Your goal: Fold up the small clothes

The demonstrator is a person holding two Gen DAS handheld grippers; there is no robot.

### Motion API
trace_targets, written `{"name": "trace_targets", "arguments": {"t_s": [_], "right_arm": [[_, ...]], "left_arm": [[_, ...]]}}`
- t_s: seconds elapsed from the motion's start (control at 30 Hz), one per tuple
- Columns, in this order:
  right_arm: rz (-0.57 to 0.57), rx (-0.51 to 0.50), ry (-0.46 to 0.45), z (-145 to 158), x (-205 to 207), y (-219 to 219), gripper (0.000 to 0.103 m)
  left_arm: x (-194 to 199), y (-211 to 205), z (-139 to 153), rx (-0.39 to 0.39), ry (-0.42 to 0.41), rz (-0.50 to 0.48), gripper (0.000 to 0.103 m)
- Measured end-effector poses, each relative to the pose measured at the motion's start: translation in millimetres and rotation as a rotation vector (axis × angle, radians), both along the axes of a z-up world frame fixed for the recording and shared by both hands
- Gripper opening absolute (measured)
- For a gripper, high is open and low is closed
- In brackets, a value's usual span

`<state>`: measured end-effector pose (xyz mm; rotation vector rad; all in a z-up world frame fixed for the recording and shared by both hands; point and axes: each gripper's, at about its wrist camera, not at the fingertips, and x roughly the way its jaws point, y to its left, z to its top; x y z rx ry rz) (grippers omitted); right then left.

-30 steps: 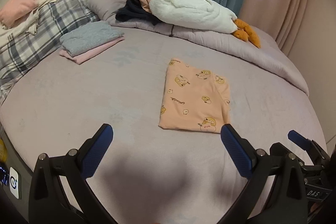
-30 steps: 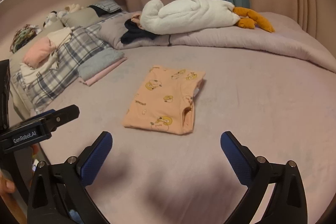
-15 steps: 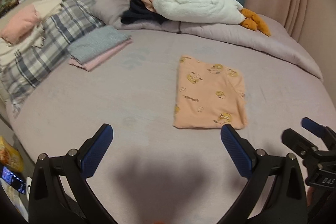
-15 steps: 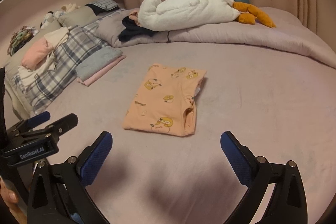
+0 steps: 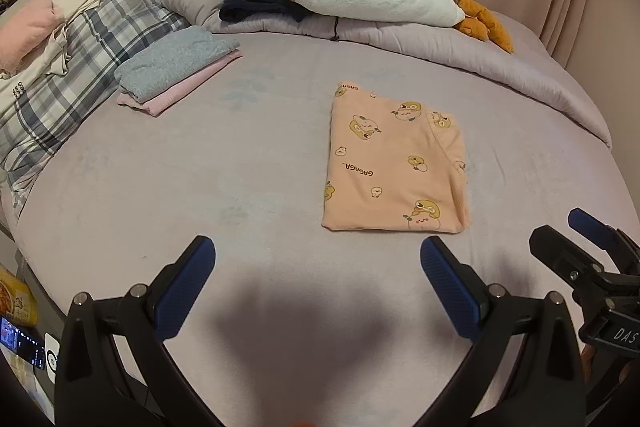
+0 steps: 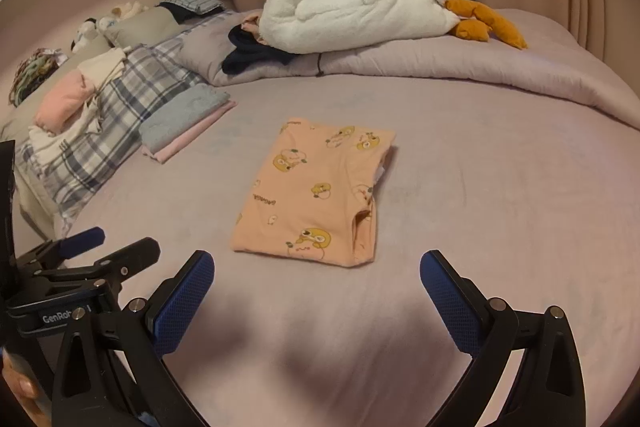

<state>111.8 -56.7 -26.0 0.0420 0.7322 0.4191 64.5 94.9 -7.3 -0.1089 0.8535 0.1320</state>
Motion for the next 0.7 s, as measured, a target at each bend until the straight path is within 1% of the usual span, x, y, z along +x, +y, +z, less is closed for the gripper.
{"name": "trace_targets", "arguments": {"t_s": [0.7], "right_arm": [[0.002,-0.01,0.004,-0.3,3.6,0.3,0.102]], "left_arm": [[2.4,0.8,-1.6,0.003,0.01,-0.007,0.103]]}}
